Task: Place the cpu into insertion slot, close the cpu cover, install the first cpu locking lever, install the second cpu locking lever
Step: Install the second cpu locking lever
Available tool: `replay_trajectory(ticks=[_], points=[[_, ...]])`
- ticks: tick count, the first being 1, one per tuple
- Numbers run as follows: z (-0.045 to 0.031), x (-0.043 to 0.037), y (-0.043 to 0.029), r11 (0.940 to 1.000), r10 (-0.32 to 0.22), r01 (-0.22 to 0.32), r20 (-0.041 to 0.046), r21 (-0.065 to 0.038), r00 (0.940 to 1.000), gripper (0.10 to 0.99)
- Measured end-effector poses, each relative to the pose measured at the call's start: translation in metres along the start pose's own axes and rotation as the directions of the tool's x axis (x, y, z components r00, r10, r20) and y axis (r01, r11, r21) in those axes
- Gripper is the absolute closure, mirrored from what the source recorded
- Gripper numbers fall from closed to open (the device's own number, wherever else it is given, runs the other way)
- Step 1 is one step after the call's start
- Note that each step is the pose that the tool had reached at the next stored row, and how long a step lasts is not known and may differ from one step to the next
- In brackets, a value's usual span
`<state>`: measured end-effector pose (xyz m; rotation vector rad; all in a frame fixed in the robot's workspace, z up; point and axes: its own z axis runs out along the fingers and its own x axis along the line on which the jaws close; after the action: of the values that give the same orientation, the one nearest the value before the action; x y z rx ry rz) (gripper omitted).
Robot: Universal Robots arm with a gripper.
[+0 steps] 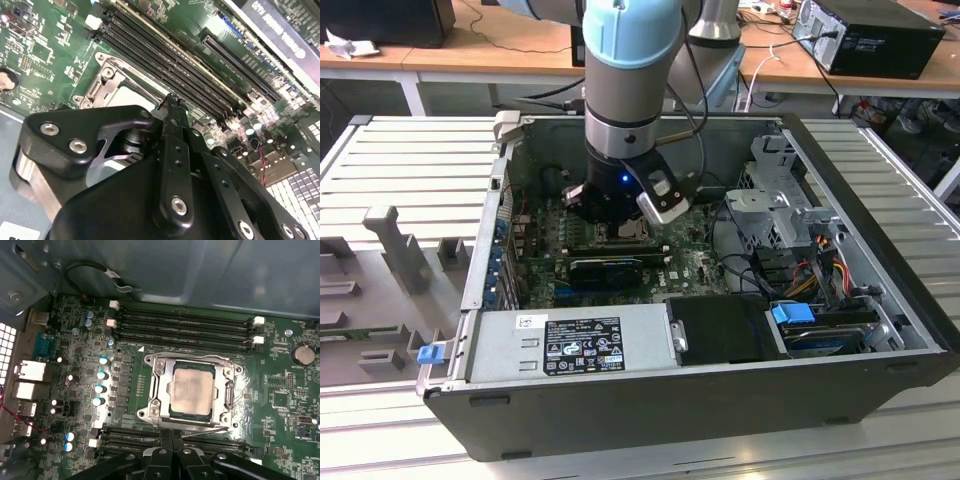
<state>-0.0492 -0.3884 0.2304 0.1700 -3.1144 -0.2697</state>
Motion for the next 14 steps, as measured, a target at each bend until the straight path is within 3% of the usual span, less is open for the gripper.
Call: replay_trajectory(ticks=[7, 8, 11, 14], points=[[0.0144, 0.0043, -0.0023, 0.9998, -0.016, 0.016, -0.0023, -0.007, 0.9999, 0.980], [0.0149, 0.0060, -0.0028, 0.9998, -0.018, 0.018, -0.0018, -0.013, 0.9998, 0.980], [0.0156, 0.0140, -0.0070, 0.9985, -0.020, 0.021, 0.0026, -0.050, 0.9998, 0.980], [0.0159, 0.0180, -0.0108, 0.9972, -0.023, 0.023, 0.0051, -0.072, 0.9997, 0.980]])
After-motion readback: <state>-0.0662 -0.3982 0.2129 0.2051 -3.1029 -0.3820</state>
